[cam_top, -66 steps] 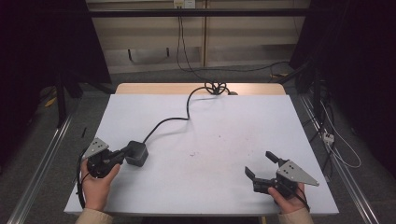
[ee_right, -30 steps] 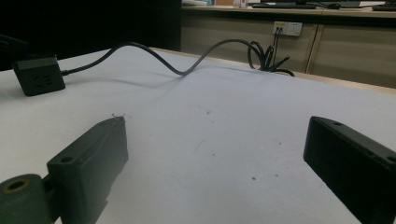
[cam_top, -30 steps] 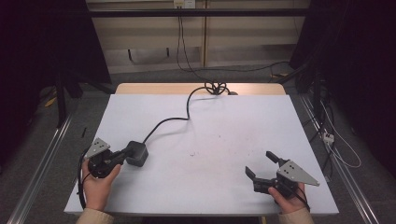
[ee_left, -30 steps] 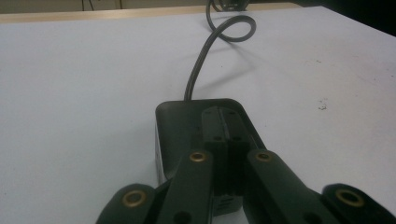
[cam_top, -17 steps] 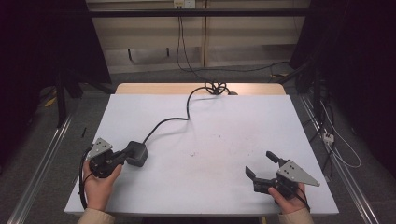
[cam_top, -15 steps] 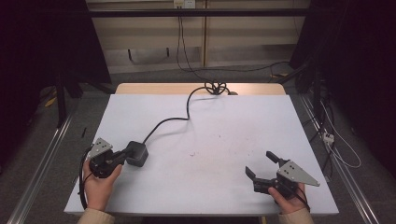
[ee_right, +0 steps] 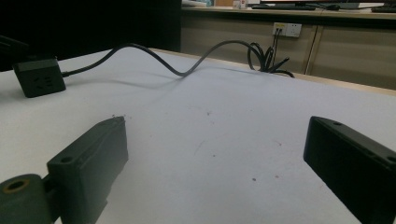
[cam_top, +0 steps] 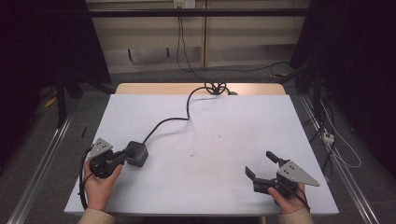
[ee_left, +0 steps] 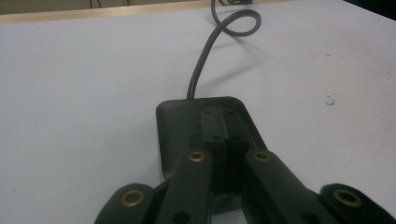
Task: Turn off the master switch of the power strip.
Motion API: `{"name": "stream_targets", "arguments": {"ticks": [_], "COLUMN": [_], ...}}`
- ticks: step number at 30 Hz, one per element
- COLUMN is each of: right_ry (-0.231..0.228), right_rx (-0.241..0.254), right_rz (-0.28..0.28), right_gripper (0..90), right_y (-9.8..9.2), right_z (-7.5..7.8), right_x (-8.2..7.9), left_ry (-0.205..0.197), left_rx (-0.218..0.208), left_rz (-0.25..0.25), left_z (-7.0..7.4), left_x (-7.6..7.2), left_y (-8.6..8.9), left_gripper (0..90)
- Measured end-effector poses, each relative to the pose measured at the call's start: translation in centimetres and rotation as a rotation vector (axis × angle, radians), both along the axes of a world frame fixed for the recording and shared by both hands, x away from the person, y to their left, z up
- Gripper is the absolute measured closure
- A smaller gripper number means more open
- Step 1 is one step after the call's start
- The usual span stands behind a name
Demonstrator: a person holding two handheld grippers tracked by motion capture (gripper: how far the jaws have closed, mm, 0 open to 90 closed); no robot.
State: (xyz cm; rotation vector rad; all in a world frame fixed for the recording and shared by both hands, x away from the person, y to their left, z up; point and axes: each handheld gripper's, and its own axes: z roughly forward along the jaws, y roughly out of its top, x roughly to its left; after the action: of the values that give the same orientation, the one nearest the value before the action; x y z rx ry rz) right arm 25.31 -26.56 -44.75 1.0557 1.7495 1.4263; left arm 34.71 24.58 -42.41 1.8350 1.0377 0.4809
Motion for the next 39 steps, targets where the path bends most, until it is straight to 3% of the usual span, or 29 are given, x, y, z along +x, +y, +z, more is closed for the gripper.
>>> {"name": "stream_targets", "arguments": {"ticks": [3, 12, 39], "right_ry": [-0.001, -0.001, 0.003], "right_rx": [0.000, 0.002, 0.003], "right_rz": [-0.001, -0.005, -0.003], "right_gripper": [5.8, 5.8, 6.4], "right_y": [-0.02, -0.08, -0.07], "right_z": [0.01, 0.04, -0.02], "right_x": [0.00, -0.02, 0.04], "left_ry": [-0.009, -0.002, 0.004], "left_rx": [0.034, 0.019, 0.055], "left_rz": [0.002, 0.010, 0.028], "left_z": [0.14, 0.10, 0.30], "left_x": [-0.07, -0.09, -0.19], "left_y": [-0.24, -0.24, -0.67], "left_gripper": [90.0, 90.0, 90.0]}}
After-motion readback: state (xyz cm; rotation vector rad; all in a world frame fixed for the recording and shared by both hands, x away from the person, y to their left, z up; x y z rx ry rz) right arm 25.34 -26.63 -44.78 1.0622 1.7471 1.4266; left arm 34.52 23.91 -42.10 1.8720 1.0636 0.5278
